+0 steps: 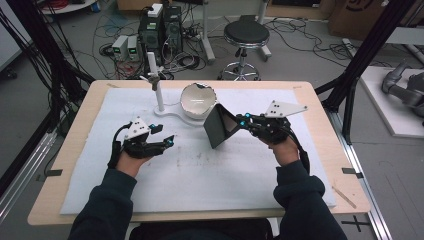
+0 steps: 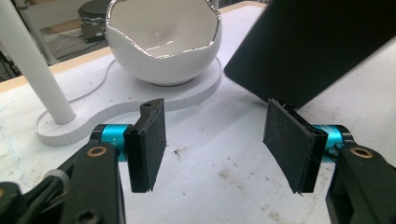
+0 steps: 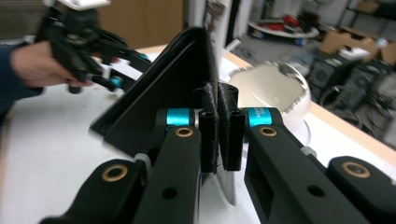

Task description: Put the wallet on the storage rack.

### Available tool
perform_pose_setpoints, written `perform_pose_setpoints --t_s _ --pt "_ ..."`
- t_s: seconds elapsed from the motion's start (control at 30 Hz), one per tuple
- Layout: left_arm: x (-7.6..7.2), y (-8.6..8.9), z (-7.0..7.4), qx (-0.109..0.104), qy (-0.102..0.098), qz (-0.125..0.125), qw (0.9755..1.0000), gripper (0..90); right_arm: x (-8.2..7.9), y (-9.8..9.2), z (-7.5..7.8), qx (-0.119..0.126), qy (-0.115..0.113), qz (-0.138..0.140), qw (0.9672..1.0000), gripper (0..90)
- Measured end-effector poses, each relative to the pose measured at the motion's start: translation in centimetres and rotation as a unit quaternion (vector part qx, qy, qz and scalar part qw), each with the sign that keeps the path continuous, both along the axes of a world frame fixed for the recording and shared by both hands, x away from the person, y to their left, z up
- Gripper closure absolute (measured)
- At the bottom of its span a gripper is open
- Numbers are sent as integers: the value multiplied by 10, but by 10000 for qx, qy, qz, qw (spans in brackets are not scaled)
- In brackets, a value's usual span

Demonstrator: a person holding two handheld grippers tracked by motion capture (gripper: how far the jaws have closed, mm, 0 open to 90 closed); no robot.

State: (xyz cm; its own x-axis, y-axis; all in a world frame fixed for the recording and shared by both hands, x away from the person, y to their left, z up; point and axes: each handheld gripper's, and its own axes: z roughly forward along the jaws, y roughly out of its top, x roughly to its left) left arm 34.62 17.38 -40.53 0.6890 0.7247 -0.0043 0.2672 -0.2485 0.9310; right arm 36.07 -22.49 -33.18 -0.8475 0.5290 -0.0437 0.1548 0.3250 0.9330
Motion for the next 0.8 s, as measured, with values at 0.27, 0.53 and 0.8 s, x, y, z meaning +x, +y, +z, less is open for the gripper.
perform_pose_setpoints --t_s 0.27,0.53,0.8 --pt "-2 -12 0 60 -39 -160 9998 399 2 2 -6 264 -28 -21 9996 858" --pt "-2 -11 0 38 -37 -154 9999 399 8 9 -20 220 291 -15 9993 785" --pt "-1 -12 -1 54 -3 -127 9999 399 16 26 -30 -59 -56 -200 9998 722"
